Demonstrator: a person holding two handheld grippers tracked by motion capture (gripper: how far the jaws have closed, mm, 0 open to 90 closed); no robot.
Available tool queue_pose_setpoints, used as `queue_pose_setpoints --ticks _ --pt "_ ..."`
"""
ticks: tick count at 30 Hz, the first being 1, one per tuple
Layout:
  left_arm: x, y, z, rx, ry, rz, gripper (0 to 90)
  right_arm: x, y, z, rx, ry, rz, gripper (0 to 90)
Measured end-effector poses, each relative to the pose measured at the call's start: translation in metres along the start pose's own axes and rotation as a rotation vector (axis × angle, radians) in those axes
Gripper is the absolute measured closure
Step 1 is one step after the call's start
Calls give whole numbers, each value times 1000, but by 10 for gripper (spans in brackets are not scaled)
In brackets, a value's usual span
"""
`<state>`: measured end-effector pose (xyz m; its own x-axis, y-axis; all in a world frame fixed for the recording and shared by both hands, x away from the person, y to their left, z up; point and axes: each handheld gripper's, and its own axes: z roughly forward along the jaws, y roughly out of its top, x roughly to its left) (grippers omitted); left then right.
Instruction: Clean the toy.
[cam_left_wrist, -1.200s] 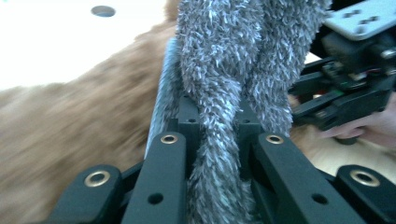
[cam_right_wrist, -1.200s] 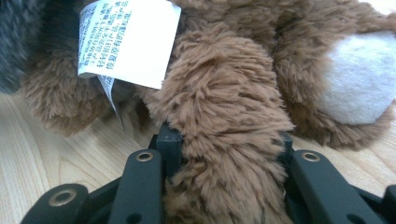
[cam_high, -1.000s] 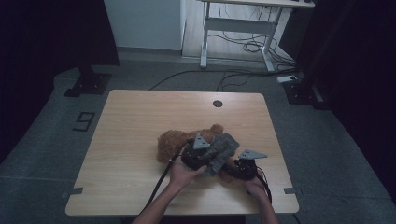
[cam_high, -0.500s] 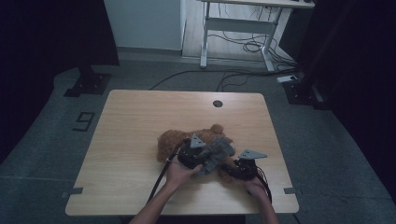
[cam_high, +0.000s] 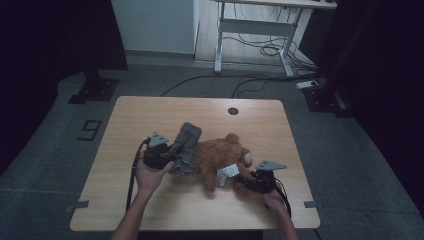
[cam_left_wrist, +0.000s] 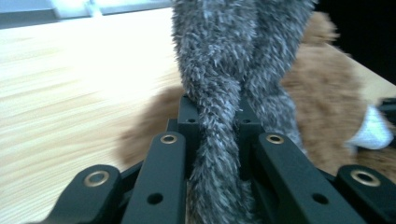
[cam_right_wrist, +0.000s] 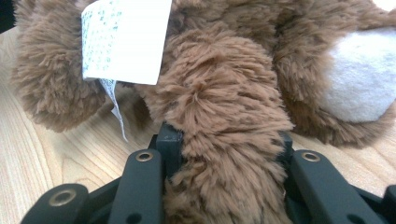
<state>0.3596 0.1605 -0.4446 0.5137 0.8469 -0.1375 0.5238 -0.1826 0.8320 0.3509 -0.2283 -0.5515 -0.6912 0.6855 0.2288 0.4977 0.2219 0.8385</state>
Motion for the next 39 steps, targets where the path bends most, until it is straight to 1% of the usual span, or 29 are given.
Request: queue_pose_setpoints --ticks 1,2,4,6,8,10,12,14,16,17,20,23,26,29,31,34,35,37,39 --pt "8 -5 -2 14 8 -14 782 0 0 0 0 1 3 615" --pt "14 -10 -2 25 14 -25 781 0 0 0 0 2 5 615" --pt "22 -20 0 50 24 -39 782 -1 0 0 1 4 7 615" --pt "30 -32 5 74 26 -65 782 -1 0 0 2 5 9 615" --pt "35 -43 11 87 13 -88 783 -1 0 0 2 5 9 616" --pt "38 -51 17 110 20 -95 784 -1 0 0 3 3 12 617" --pt "42 -59 24 146 34 -108 783 -1 0 0 3 2 14 617" --pt "46 -65 28 165 31 -125 782 -1 0 1 4 1 15 617" --pt "48 -66 29 170 27 -129 781 -1 0 1 4 0 14 617" --pt "47 -66 30 165 23 -135 781 -1 1 1 4 0 13 618" --pt "46 -60 32 169 20 -128 781 -1 2 3 10 -12 9 619" --pt "42 -53 37 172 31 -113 781 0 4 6 18 -19 -3 620" --pt "42 -45 45 169 37 -97 781 -2 6 9 31 -27 -15 619" --pt "45 -40 51 174 30 -100 781 -8 9 12 30 -27 -3 619" --pt "47 -38 51 176 28 -103 780 -11 11 13 25 -27 7 619" --pt "52 -32 42 151 33 -104 777 -15 13 15 20 -27 12 617" --pt "54 -29 37 136 31 -109 775 -16 13 15 17 -32 12 616" --pt "57 -20 25 102 31 -106 772 -18 14 15 11 -43 24 617" --pt "56 -7 14 70 28 -93 771 -18 14 14 10 -46 29 616"
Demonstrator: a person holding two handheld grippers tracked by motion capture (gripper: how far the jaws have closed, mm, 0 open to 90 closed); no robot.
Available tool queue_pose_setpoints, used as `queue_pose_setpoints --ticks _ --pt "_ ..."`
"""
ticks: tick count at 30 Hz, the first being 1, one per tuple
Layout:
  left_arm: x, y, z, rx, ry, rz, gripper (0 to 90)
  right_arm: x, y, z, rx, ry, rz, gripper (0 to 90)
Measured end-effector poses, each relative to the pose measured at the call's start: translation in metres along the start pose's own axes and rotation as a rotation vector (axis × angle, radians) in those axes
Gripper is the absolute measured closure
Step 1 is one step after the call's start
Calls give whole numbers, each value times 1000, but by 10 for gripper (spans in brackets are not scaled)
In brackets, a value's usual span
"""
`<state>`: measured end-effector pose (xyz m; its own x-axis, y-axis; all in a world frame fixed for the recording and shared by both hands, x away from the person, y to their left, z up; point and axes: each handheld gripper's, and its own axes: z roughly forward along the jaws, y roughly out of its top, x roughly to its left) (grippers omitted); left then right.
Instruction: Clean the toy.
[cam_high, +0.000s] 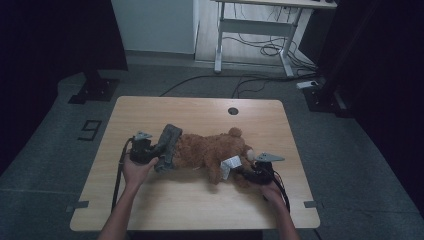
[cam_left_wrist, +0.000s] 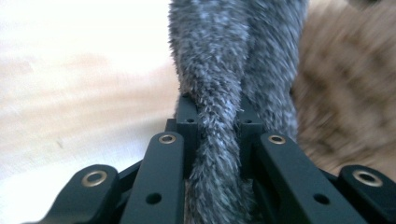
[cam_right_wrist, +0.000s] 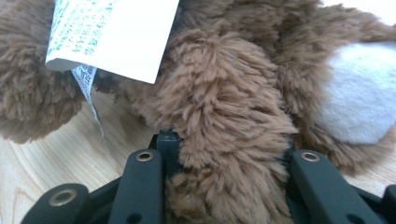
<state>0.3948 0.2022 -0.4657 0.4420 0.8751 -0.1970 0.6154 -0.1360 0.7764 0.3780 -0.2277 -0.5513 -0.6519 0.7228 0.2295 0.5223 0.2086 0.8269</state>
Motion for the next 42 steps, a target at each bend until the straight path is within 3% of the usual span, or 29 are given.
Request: queue_pose_setpoints --ticks 5,12,14,16,18,22,28,36,42 --pt "-21 33 -12 -55 -29 58 771 1 0 0 0 -3 0 616" --pt "-73 63 4 -76 -102 148 772 0 -1 0 -3 -2 2 615" --pt "-85 68 11 -69 -99 172 772 1 -1 0 -2 -1 1 615" --pt "-93 70 22 -40 -64 199 771 1 -1 -1 -3 0 2 614" --pt "-93 67 37 9 -55 185 771 2 -1 -1 -5 0 3 613" --pt "-87 54 49 30 -79 150 774 2 -2 -2 -7 6 0 612" --pt "-86 41 48 27 -79 162 780 3 -2 -2 -7 8 1 585" --pt "-86 26 40 -6 -102 148 781 4 -3 -7 -12 -9 2 447" --pt "-91 19 34 -7 -118 172 782 4 0 -16 2 -15 4 373"
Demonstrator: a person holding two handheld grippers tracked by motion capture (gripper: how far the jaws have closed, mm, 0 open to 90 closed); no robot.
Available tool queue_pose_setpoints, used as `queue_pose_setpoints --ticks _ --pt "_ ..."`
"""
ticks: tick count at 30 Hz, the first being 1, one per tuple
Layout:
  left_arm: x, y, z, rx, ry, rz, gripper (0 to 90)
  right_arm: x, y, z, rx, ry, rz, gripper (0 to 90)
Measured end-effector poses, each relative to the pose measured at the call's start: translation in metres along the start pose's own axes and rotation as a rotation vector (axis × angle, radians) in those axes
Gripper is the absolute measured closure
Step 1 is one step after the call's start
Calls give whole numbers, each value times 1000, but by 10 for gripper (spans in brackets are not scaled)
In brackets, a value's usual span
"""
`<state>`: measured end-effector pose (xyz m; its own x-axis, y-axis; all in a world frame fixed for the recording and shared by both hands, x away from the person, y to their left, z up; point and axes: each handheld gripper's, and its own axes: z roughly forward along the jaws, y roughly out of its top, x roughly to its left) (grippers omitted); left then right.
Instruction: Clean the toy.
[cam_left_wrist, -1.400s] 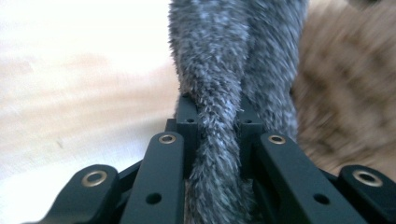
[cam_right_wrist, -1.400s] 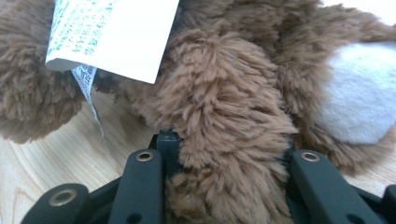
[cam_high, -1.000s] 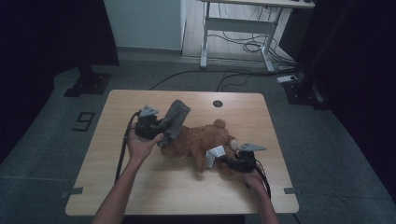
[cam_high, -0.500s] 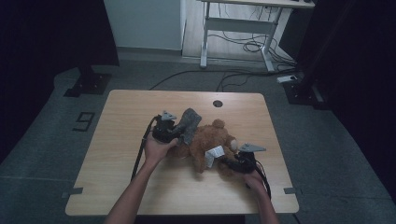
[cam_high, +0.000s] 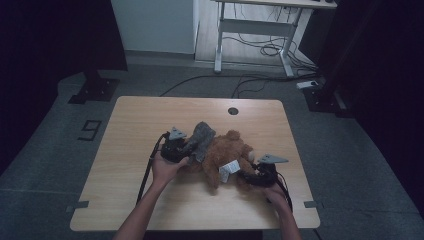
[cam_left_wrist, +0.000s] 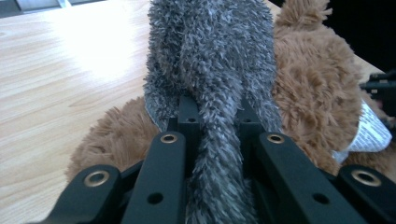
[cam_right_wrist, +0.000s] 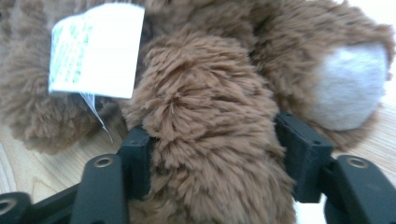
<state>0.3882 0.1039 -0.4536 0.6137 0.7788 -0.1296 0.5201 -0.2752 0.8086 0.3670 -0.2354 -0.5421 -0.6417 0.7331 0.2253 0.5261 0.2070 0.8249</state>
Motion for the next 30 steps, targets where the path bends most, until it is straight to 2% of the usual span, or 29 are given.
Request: queue_pose_setpoints --ticks 3,8,13,17,24,26,30 --pt "-4 -4 -3 -4 -1 13 782 0 1 -5 -6 9 3 360" --pt "-6 -11 -8 -16 -15 9 781 -1 3 -12 1 20 -3 348" --pt "-11 -17 -11 -20 -31 17 781 -10 5 -30 -67 23 40 348" --pt "-19 -24 -13 -35 -45 30 781 -9 8 -36 -94 21 34 332" --pt "-28 -39 -18 -47 -71 40 781 9 14 -27 -91 97 -11 257" --pt "-31 -45 -20 -45 -82 48 781 16 16 -22 -79 106 -31 247" --pt "-34 -56 -24 -54 -89 51 781 25 17 -11 -58 108 -40 264"
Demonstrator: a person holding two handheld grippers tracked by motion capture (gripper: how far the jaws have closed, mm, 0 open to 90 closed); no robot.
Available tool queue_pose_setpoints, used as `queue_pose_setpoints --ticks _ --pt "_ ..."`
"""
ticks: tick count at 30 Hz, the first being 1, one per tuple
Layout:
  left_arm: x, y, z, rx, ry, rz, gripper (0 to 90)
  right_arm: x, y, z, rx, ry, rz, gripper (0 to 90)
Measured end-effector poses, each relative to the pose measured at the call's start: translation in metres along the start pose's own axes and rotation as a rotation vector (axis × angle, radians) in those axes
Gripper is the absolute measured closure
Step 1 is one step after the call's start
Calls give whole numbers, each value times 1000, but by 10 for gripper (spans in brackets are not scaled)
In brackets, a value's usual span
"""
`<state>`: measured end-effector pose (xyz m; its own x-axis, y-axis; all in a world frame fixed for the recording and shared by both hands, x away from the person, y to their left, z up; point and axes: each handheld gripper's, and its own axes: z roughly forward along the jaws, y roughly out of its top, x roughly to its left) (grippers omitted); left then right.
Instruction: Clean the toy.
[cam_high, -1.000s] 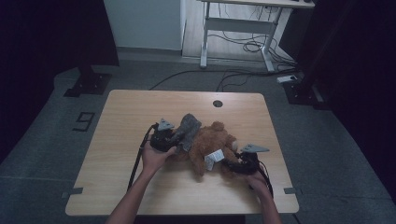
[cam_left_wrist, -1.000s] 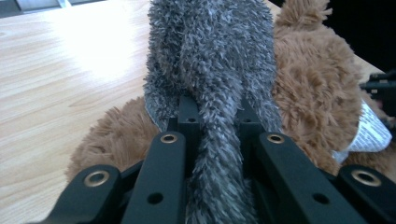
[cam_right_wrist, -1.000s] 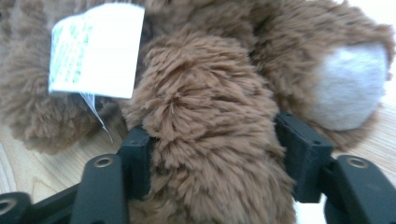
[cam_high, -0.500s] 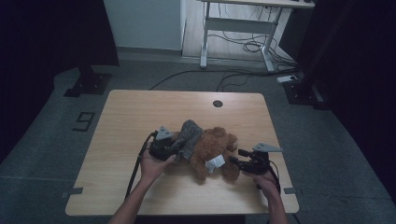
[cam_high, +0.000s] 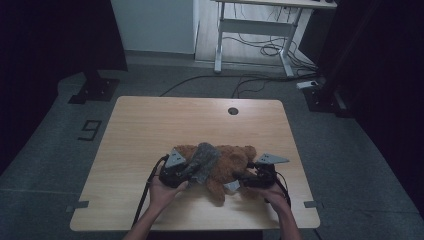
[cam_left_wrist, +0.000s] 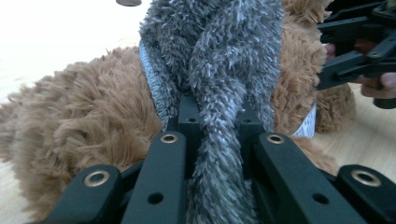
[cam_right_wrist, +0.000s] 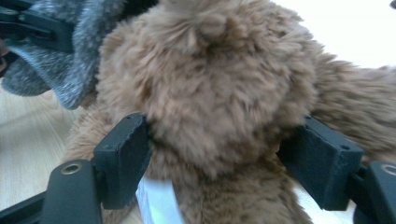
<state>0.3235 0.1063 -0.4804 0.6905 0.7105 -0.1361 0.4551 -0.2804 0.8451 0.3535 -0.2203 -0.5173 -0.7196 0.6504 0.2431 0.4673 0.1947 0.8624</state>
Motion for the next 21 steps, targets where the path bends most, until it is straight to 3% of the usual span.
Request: queue_pose_setpoints --ticks 3,7,10,13,15,17,21 --pt "0 -5 -1 3 2 1 782 3 -4 6 10 3 -18 364" --pt "1 -4 5 15 38 20 782 8 -7 14 14 -55 -58 474" --pt "8 3 10 29 32 -6 782 8 -8 19 7 -85 -63 498" --pt "9 14 8 34 10 -33 780 4 -9 18 4 -83 -59 516" --pt "5 21 5 24 5 -33 779 2 -10 16 2 -77 -56 525" --pt "-2 32 5 14 11 -7 777 -1 -10 15 -4 -68 -44 530" --pt "-18 53 22 11 -14 20 773 -1 -11 15 -7 -61 -45 533"
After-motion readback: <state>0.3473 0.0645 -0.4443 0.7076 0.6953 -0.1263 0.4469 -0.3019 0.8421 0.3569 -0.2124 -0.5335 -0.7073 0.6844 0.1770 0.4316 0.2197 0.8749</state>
